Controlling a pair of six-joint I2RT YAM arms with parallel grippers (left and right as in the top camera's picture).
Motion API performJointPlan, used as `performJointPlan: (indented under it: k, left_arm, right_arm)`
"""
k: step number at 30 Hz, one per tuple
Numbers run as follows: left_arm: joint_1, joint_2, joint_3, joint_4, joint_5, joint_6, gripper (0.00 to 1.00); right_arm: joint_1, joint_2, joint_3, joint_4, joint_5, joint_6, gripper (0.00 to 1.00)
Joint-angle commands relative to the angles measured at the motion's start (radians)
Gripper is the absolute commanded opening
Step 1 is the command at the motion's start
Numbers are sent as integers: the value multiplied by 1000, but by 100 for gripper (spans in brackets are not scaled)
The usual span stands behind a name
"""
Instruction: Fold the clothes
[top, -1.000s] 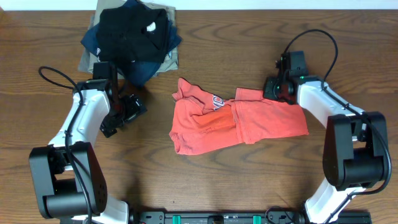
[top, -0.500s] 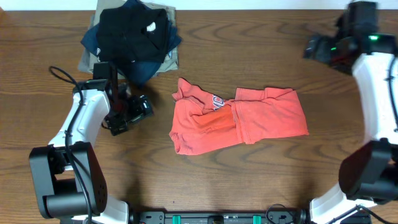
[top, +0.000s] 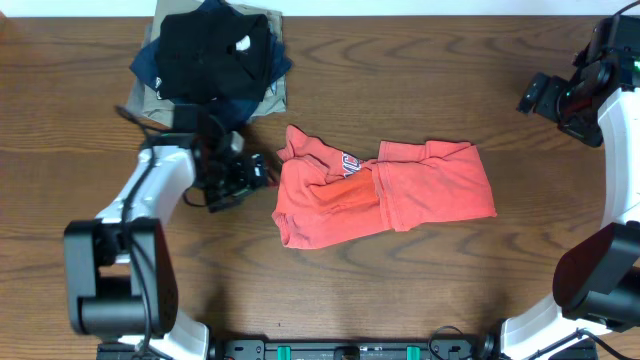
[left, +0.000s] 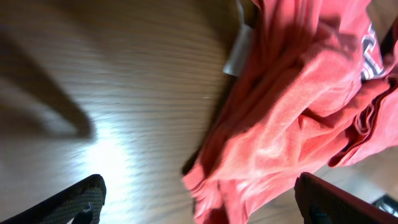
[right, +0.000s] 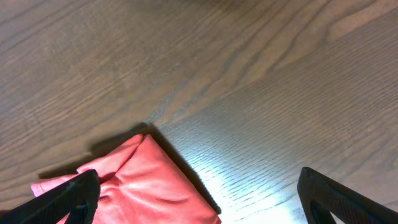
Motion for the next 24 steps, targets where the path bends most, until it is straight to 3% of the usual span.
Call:
performJointPlan:
  k: [1, 13, 22, 24]
  left_arm:
    - [-47, 58, -14, 12, 30, 21, 98]
    - [-110, 178, -16, 55, 53, 15, 98]
    - [-245, 276, -16, 154, 56, -87, 99]
    - [-269, 279, -16, 173, 56, -98, 90]
  right_arm:
    - [-2, 2, 3, -1, 9, -5, 99]
    - [-2, 2, 3, -2, 10, -5, 99]
    - [-2, 2, 4, -1, 10, -5, 99]
    - [-1, 2, 3, -1, 10, -5, 99]
